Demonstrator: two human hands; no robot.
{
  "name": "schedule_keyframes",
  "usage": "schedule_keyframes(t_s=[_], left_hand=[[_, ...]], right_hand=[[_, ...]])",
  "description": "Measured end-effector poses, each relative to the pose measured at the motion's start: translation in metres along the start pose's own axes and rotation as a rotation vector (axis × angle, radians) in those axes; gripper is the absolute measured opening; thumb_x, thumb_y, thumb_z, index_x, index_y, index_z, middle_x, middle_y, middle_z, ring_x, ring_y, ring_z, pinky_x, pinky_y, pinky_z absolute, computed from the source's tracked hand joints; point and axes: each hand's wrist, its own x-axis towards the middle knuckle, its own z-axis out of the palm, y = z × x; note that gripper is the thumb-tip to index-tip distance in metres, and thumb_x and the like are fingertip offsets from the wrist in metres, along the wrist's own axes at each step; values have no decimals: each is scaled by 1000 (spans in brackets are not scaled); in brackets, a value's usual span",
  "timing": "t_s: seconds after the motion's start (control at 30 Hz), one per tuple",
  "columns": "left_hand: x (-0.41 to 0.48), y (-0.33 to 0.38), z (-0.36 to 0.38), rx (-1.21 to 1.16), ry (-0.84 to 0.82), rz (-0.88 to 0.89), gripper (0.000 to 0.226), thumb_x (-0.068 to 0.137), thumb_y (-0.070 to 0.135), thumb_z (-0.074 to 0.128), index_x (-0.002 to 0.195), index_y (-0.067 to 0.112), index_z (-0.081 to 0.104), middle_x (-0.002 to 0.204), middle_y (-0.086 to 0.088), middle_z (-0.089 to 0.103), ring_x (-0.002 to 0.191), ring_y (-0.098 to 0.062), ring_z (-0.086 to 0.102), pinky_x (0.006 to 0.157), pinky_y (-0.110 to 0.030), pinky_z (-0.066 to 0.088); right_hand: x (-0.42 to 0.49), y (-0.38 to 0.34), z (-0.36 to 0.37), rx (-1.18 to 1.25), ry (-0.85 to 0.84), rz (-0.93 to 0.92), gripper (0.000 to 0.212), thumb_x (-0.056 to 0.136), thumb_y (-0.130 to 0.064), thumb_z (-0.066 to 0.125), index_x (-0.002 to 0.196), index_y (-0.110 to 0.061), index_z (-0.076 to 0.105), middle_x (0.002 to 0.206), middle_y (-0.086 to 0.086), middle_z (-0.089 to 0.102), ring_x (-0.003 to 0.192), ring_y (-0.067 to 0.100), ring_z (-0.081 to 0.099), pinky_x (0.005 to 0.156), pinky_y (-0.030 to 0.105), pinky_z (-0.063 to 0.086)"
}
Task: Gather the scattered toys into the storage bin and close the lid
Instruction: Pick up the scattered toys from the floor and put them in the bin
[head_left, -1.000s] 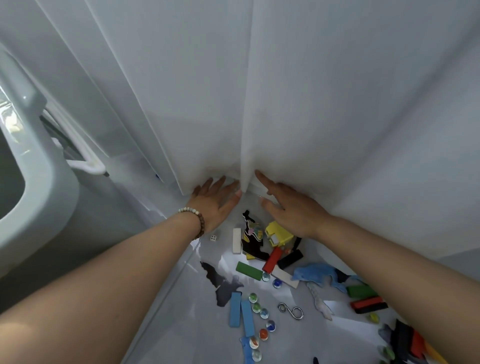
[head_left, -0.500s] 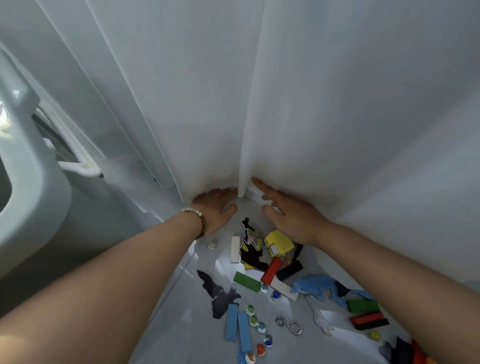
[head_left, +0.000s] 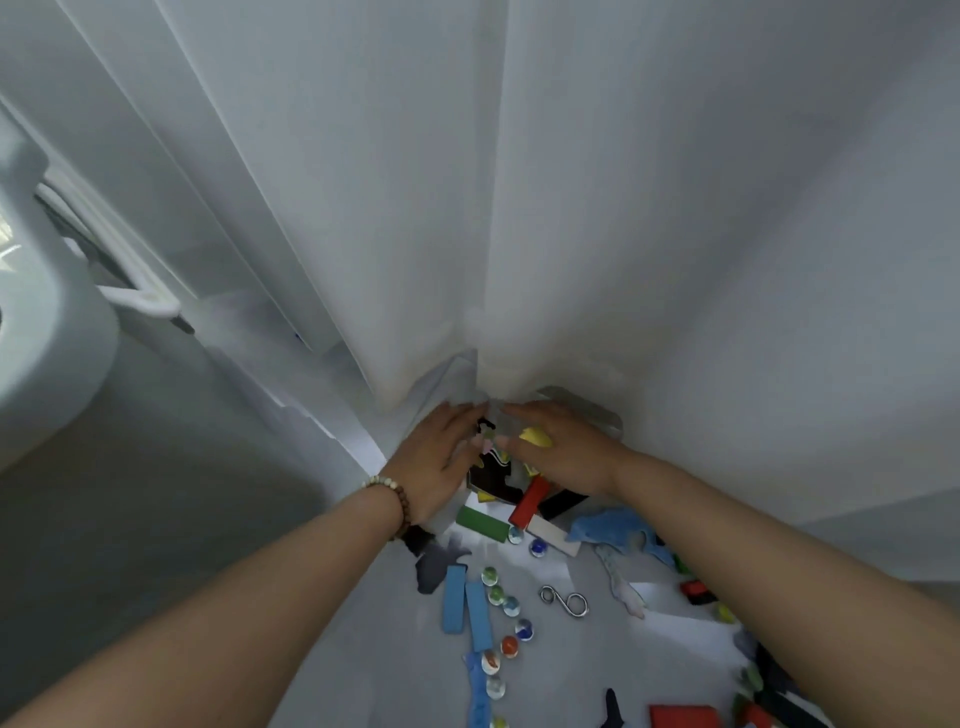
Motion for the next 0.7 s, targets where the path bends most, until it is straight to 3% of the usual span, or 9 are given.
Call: schedule_keyframes(t_s=[0.13,0.7], left_hand=[[-15,6,18,-10,9,30,48,101,37,23,147,24,21,156,7,16,145,-11,1,113,-21,3],[-129,35,77,-10,-108,16,55,99,44,23,149,31,6,157,12,2,145,-8,-3,120,-28,6]], right_hand=[[-16,7,19,-67,19,34,53,92,-57,38,142,-43,29,154,-2,22,142,17,19,115,31,18],[-131,16,87,-63,39,109,52,93,-51,42,141,-33,37,154,-4,24,142,13,20,116,28,18]])
